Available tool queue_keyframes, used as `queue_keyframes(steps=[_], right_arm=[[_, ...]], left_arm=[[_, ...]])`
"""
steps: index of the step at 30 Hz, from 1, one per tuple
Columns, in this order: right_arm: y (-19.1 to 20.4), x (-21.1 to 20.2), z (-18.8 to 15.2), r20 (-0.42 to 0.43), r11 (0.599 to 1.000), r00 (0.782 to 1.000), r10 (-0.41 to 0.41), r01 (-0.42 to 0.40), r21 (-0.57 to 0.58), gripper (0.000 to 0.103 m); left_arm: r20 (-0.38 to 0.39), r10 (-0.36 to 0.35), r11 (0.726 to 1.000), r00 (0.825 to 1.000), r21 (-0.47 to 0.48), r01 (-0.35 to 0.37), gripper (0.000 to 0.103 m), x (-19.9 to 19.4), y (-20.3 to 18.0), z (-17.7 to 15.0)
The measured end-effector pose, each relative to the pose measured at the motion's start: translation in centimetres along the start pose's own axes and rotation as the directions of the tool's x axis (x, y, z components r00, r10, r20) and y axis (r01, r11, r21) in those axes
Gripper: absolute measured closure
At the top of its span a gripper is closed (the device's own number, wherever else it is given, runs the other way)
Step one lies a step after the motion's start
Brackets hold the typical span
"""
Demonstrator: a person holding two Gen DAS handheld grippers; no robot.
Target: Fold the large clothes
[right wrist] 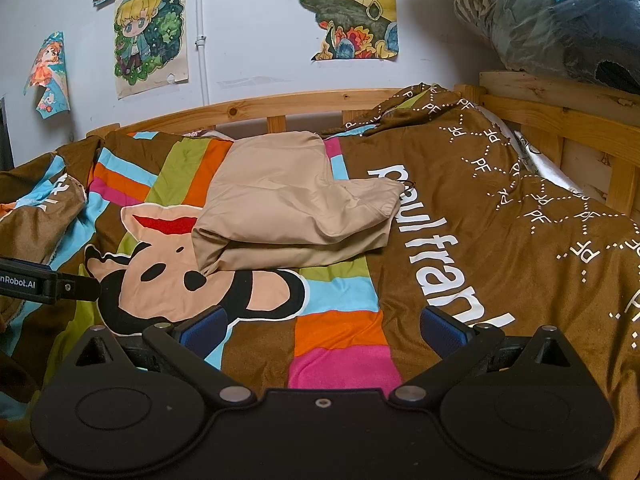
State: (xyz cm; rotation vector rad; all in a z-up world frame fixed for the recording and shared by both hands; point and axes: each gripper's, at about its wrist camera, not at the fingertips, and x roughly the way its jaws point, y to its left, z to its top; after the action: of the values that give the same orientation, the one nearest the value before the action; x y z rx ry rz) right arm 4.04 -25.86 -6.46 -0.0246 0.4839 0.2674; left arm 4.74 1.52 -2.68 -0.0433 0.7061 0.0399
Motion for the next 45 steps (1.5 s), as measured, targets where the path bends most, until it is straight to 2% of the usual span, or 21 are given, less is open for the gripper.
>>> queue_keyframes(steps=[27, 45], right_arm=[[-0.02, 0.03, 0.08, -0.003, 1.000, 1.000, 0.001, -0.001, 0.000, 0.001], [-0.16, 0.05, -0.09, -0.004, 1.000, 1.000, 0.001, -0.001, 0.002, 0.001]], left_arm=[[-0.001, -0.015, 1.000, 1.000, -0.019, 0.015, 0.001, -0.01, 0.27, -0.05], [-0.022, 0.007, 1.000, 1.000, -0.007, -0.007, 0.001, 0.04, 0.17, 0.26]])
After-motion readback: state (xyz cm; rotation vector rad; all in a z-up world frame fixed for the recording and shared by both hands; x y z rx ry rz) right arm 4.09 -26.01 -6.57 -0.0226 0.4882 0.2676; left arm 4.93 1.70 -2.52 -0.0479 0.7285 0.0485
